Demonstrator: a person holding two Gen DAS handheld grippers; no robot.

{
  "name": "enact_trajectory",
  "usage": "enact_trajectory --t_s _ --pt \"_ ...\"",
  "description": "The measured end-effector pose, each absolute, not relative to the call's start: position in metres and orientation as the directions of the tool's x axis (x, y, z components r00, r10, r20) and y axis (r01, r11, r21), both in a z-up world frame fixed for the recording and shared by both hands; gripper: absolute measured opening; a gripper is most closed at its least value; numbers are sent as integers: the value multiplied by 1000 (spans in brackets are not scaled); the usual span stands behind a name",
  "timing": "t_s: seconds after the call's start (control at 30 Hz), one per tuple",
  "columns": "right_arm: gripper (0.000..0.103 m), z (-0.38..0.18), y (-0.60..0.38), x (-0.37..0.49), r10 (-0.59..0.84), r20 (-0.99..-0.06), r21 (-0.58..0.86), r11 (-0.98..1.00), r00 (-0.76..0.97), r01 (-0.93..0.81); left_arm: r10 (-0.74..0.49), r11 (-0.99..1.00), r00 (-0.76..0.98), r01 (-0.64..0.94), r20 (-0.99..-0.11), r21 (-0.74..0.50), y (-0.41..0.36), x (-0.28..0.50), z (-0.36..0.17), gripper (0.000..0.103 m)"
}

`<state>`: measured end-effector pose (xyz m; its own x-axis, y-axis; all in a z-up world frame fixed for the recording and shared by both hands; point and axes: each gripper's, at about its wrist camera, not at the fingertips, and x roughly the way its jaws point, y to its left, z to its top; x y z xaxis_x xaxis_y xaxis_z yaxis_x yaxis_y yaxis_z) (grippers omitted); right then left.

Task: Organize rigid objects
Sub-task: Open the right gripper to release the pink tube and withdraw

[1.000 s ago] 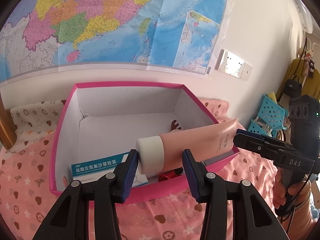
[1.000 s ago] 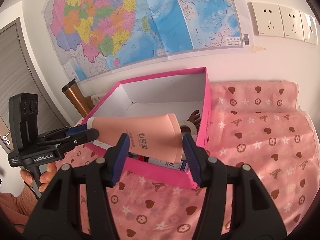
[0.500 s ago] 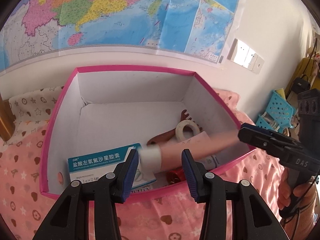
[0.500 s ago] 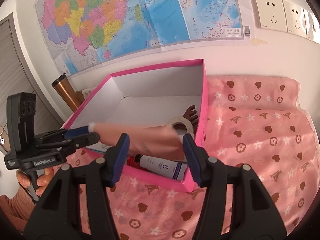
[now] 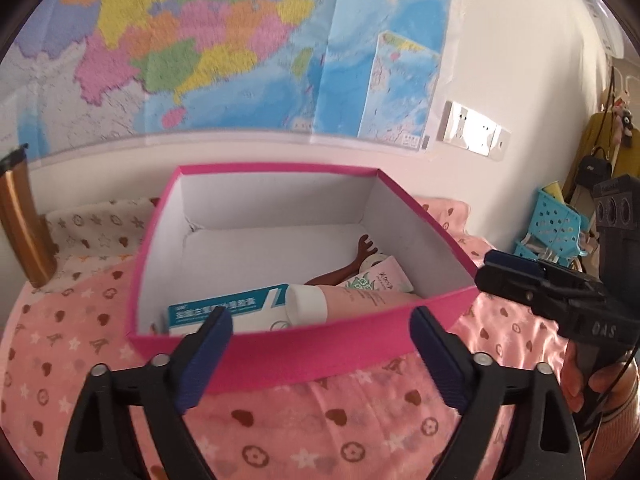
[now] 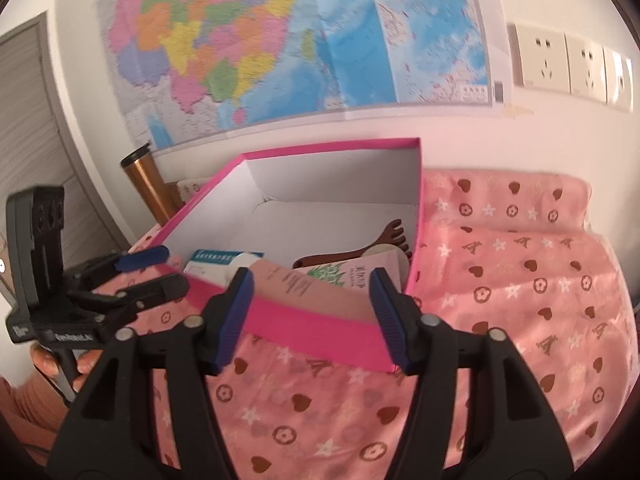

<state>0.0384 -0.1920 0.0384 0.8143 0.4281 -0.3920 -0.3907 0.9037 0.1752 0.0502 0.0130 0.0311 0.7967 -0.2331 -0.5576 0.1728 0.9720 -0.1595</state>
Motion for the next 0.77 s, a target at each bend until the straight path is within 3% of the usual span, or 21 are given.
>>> enact_trajectory --t_s 0.03,0.2,0.37,0.77 --pt "74 36 -187 31 422 -384 157 906 821 -393 -225 974 805 165 -550 -156 14 45 32 103" --pt "98 19 -168 8 341 -355 61 938 871 -342 -151 986 824 91 -547 -136 22 22 27 103" --pt "100 1 -152 -4 302 -364 17 948 881 -318 -86 992 816 16 -572 -126 30 12 19 103" --pt "100 -15 -144 -11 300 -404 62 951 864 -302 -19 998 809 -17 -587 -56 23 -4 6 103"
